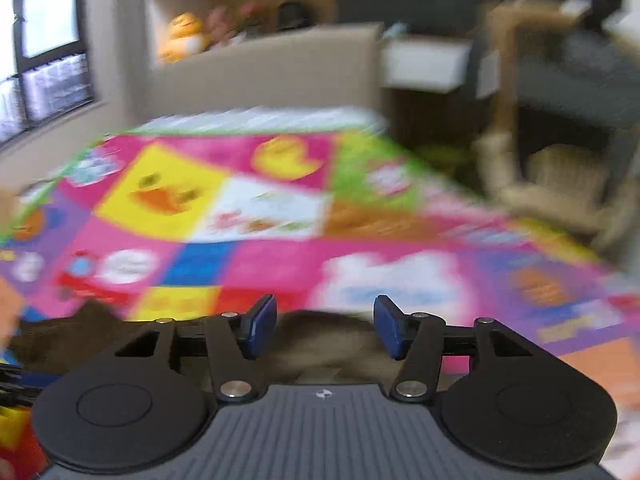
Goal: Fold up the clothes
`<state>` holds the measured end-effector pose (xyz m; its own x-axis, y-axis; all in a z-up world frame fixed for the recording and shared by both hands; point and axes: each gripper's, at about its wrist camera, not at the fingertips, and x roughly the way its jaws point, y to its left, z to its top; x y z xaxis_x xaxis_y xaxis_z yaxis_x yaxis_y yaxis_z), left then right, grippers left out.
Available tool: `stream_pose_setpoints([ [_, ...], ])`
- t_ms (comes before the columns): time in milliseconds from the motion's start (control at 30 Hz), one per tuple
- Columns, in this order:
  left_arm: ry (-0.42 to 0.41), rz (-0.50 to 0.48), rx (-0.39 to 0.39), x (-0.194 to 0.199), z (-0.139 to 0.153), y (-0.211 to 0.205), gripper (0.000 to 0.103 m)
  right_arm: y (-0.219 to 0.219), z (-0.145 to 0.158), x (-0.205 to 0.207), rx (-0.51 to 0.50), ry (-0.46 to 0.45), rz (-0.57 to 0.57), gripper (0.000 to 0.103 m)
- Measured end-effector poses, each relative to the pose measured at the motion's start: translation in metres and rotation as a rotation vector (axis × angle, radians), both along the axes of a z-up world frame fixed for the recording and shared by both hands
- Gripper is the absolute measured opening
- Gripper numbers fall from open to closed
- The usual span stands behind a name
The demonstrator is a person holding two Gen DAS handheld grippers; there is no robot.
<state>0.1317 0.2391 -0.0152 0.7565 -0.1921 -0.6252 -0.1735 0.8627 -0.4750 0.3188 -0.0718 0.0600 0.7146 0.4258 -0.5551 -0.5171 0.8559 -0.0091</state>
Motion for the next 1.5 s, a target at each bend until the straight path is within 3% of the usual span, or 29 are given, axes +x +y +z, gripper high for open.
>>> stream_pose_setpoints([
  [100, -0.019, -0.047, 0.008, -0.008, 0.013, -0.014, 0.068, -0.033, -0.007, -0.007, -0.201, -0.081, -0.087, 0.054],
  [200, -0.065, -0.166, 0.006, -0.01, 0.027, -0.044, 0.08, -0.049, -0.029, -0.018, -0.33, -0.088, -0.108, 0.054],
  [300, -0.127, -0.321, 0.013, -0.008, 0.037, -0.08, 0.094, -0.049, -0.04, -0.022, -0.314, -0.055, -0.108, 0.054],
  [467, -0.098, -0.493, -0.017, 0.004, 0.024, -0.13, 0.094, -0.011, -0.047, -0.007, -0.243, 0.011, -0.064, 0.054],
  [533, -0.085, -0.533, -0.037, 0.006, 0.017, -0.14, 0.094, 0.012, -0.058, 0.009, -0.279, 0.037, -0.064, 0.054],
  [567, -0.079, -0.54, -0.045, 0.006, 0.014, -0.143, 0.094, 0.023, -0.065, 0.015, -0.346, 0.039, -0.062, 0.054],
  [633, -0.062, -0.54, -0.059, 0.009, 0.009, -0.144, 0.095, 0.039, -0.075, 0.02, -0.529, -0.02, -0.046, 0.053],
  [700, -0.044, -0.535, -0.065, 0.009, 0.004, -0.141, 0.095, 0.044, -0.082, 0.019, -0.743, -0.203, -0.039, 0.056],
  [733, -0.038, -0.536, -0.07, 0.005, 0.003, -0.139, 0.096, 0.042, -0.087, 0.02, -0.842, -0.308, -0.056, 0.068],
  [800, -0.018, -0.549, -0.087, 0.004, -0.004, -0.137, 0.096, 0.035, -0.092, 0.029, -0.91, -0.378, -0.087, 0.068],
  [867, -0.007, -0.558, -0.103, 0.001, -0.011, -0.134, 0.096, 0.025, -0.091, 0.039, -0.844, -0.307, -0.104, 0.068],
  [967, -0.02, -0.565, -0.087, -0.004, -0.01, -0.134, 0.096, 0.006, -0.074, 0.038, -0.66, -0.202, -0.065, 0.068],
  [1033, -0.017, -0.563, -0.091, -0.007, -0.01, -0.131, 0.096, -0.018, -0.051, 0.03, -0.48, -0.137, -0.077, 0.068],
  [1100, -0.015, -0.559, -0.096, -0.005, -0.009, -0.128, 0.096, -0.054, -0.029, 0.024, -0.221, -0.002, -0.122, 0.068],
  [1167, -0.016, -0.557, -0.095, -0.005, -0.009, -0.128, 0.097, -0.09, -0.022, 0.019, 0.051, 0.184, -0.129, 0.068],
  [1233, -0.016, -0.558, -0.089, -0.004, -0.01, -0.128, 0.098, -0.112, -0.031, 0.014, 0.197, 0.304, -0.118, 0.068],
  [1267, -0.016, -0.557, -0.09, -0.004, -0.009, -0.129, 0.099, -0.12, -0.037, 0.012, 0.233, 0.35, -0.115, 0.068],
  [1367, -0.017, -0.551, -0.096, -0.004, -0.008, -0.13, 0.099, -0.137, -0.06, 0.0, 0.194, 0.434, -0.114, 0.068],
  [1467, -0.021, -0.548, -0.097, -0.006, -0.009, -0.129, 0.099, -0.151, -0.07, -0.023, -0.011, 0.339, -0.139, 0.07],
  [1500, -0.024, -0.549, -0.095, -0.006, -0.009, -0.129, 0.099, -0.154, -0.072, -0.029, -0.1, 0.28, -0.151, 0.081],
])
